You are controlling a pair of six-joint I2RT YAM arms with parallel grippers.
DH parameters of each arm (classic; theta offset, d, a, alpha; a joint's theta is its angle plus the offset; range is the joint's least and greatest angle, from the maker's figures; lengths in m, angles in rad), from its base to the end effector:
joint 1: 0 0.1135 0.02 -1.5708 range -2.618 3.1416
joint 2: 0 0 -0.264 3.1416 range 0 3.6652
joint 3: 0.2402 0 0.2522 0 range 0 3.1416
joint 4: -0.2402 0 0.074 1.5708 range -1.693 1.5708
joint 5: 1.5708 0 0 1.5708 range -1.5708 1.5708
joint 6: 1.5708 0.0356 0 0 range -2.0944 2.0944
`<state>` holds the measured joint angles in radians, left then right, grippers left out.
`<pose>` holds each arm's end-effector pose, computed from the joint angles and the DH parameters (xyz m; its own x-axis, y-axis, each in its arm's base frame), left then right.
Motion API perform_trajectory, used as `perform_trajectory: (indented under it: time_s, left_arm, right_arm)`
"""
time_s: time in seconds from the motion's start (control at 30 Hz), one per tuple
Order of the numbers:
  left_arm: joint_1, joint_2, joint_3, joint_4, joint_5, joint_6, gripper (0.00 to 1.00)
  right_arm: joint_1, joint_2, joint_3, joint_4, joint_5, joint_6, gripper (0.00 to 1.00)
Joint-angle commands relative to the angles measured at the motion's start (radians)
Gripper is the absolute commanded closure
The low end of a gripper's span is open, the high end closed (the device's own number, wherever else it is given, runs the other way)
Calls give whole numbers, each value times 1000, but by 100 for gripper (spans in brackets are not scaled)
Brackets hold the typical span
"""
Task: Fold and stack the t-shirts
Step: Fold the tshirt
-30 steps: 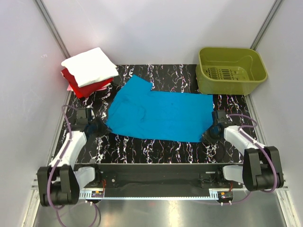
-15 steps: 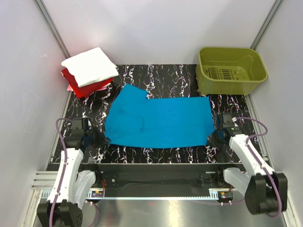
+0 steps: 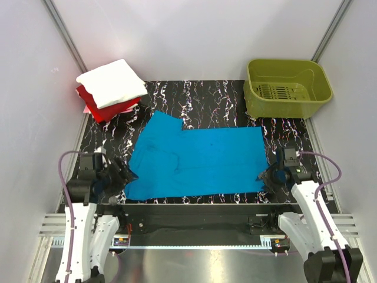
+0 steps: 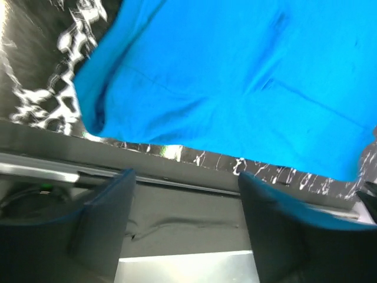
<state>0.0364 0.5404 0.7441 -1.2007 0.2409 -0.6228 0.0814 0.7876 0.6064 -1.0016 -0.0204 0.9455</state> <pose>0.0806 -0.0056 0.2664 -0.7366 -0.5937 -0.3240 -0.4131 0.7743 -0.4794 0.1265 0.0110 0.2140 -0.6122 0.7634 -0.2061 0.6960 0.6439 0.3178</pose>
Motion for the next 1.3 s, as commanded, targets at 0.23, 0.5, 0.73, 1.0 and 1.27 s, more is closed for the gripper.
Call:
perform_trajectory:
  time_s: [0.23, 0.5, 0.73, 1.0, 1.27]
  left_arm:
    - [-6, 450, 346, 381, 32, 229, 1]
    - [-133, 684, 655, 680, -228, 328, 1]
    - [-49, 1016, 749, 668, -25, 308, 12]
    - [-85, 1365, 1070, 544, 34, 402, 6]
    - [-133, 1595, 1170, 573, -6, 403, 10]
  right_arm:
    - [4, -12, 84, 187, -269, -152, 21]
    - [305, 10, 32, 389, -104, -113, 20]
    - [438, 150, -50, 613, -106, -76, 21]
    - [561, 208, -157, 845, -58, -54, 21]
    - [569, 248, -163, 891, -70, -66, 20]
